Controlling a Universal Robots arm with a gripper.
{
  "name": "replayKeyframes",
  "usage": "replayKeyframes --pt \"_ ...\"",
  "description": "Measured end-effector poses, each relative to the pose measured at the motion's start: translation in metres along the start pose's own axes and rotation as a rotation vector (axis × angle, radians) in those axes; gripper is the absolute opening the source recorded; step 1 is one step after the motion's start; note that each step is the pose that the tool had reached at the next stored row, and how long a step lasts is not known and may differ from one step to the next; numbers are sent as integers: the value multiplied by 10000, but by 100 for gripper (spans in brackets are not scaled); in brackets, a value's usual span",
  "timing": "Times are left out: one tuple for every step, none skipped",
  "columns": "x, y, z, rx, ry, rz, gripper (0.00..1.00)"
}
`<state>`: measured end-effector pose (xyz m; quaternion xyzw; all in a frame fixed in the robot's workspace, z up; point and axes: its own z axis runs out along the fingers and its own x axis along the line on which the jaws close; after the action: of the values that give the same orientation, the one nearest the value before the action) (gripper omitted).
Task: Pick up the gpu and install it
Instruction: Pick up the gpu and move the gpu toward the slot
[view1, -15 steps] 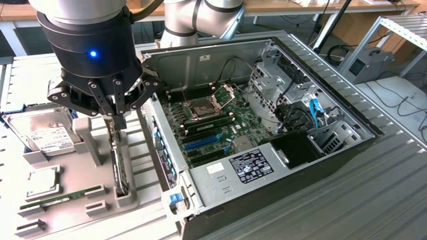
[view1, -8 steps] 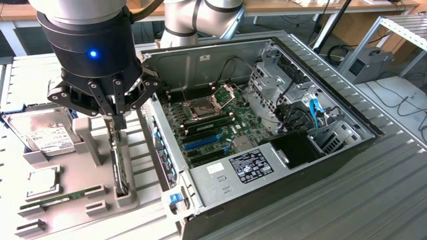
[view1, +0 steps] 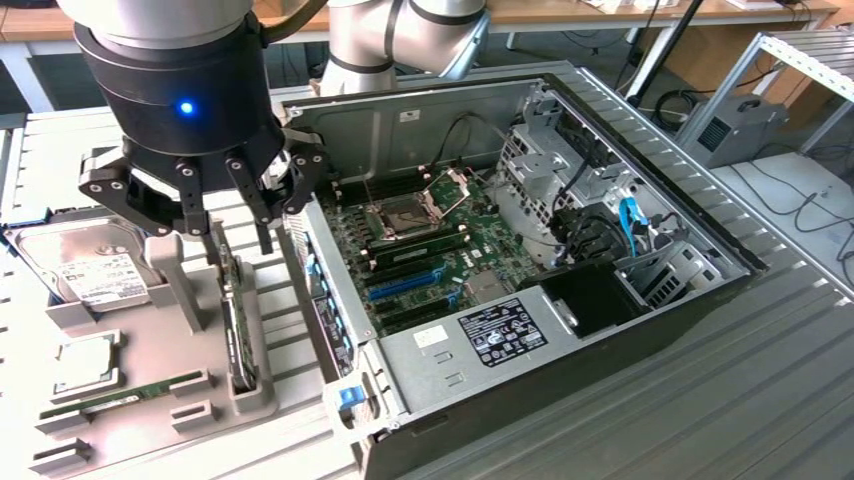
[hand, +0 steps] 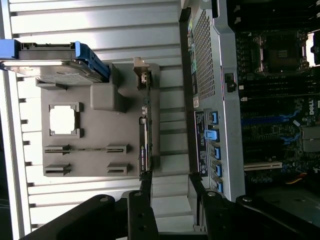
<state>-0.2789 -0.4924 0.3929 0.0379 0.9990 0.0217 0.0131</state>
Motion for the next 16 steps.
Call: replayKeyframes --pt "0 0 0 1 0 0 42" --pt "0 0 0 0 0 0 42" --pt "0 0 0 0 0 0 42" --pt "0 0 0 0 0 0 42" --pt "0 -1 1 0 0 1 42" --pt "0 -1 1 1 1 0 42" --pt "0 -1 3 1 1 0 42" --pt "0 -1 4 0 0 0 42" --pt "1 -2 8 1 0 0 42" --pt "1 -2 11 -1 0 -1 42" --pt "3 -2 13 0 0 -1 42" --pt "4 -2 15 0 0 0 42" --pt "4 -2 17 1 0 0 42" --pt "5 -2 22 0 0 0 42" --pt "6 -3 27 1 0 0 42" --pt "6 -3 29 0 0 0 42"
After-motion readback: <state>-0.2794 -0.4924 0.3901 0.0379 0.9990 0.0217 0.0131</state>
